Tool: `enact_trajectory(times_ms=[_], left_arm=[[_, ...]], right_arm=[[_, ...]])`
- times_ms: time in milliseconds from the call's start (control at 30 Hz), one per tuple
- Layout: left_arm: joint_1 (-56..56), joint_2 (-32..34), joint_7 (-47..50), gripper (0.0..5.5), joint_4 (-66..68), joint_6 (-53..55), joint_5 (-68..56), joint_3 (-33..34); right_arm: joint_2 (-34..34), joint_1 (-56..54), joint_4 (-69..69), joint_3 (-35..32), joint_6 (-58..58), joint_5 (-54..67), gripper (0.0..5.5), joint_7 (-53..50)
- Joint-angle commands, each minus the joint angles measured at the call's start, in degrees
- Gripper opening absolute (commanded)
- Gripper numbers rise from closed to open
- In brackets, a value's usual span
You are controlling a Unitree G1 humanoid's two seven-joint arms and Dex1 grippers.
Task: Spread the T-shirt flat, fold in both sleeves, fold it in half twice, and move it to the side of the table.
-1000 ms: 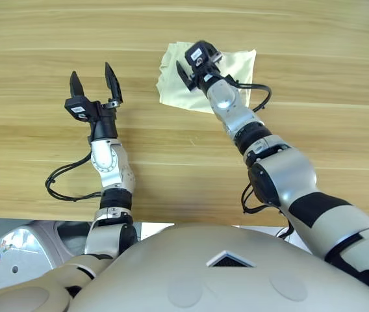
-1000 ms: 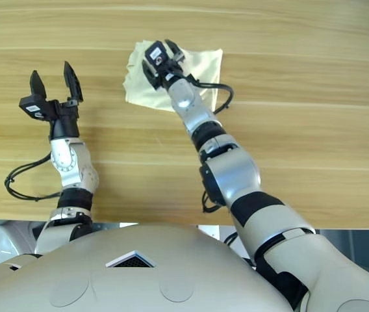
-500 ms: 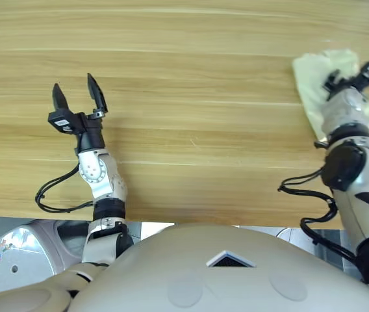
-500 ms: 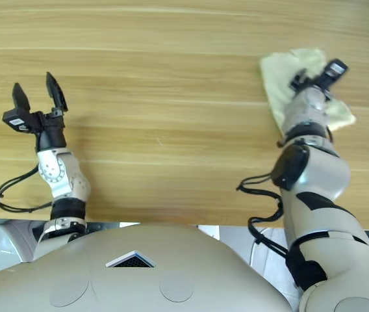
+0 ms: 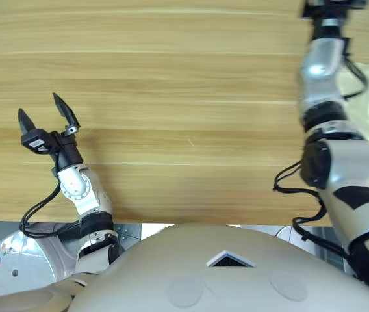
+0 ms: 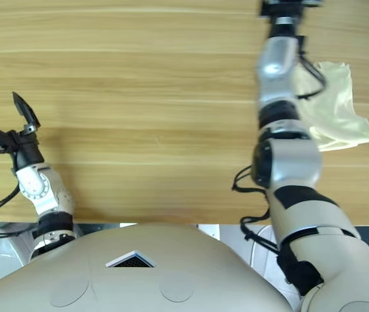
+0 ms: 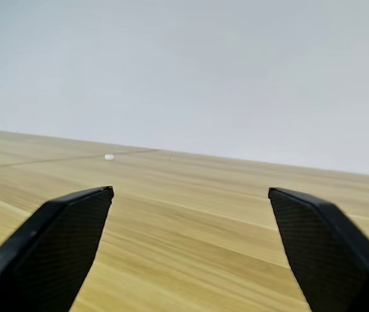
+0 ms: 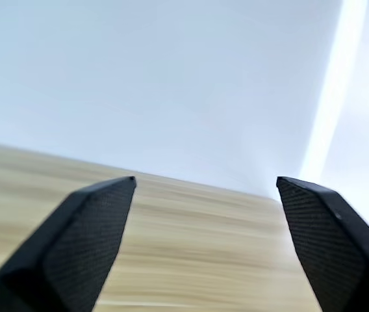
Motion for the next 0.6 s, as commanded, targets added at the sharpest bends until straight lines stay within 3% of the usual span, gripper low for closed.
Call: enact_trajectory(times_ms=[33,133,267,433,533,600], left_arm=[[-8.72,0.71,3.89,4.44,7.52,3.26,4.14,-1.87],[-8.49,2.15,8.5,4.44,12.08,2.31,7.88,-1.56],[-6.96,2.33,12.45,4.44,16.09,0.37,11.12,-2.65],[-5.93,0.84,14.49,4.44,15.33,-0.22,14.73,-6.66],[-12.07,-0.79,13.14,4.44,19.54,1.79,18.84,-12.93],[-15.86,-2.1,12.65,4.09,23.18,2.26,22.16,-17.43]], right_arm=[[13.94,2.31,3.75,11.63,2.31,-9.13,4.0,-1.39],[15.82,5.34,8.04,19.01,6.68,-16.07,4.0,-2.35],[15.41,7.41,8.35,20.09,6.18,-15.55,4.0,-0.15],[12.96,9.11,6.74,13.07,5.86,-7.52,4.0,1.8],[7.71,12.54,3.04,8.25,2.13,-3.39,4.0,-1.35],[4.8,15.3,1.02,6.25,1.03,-2.31,4.0,-2.72]])
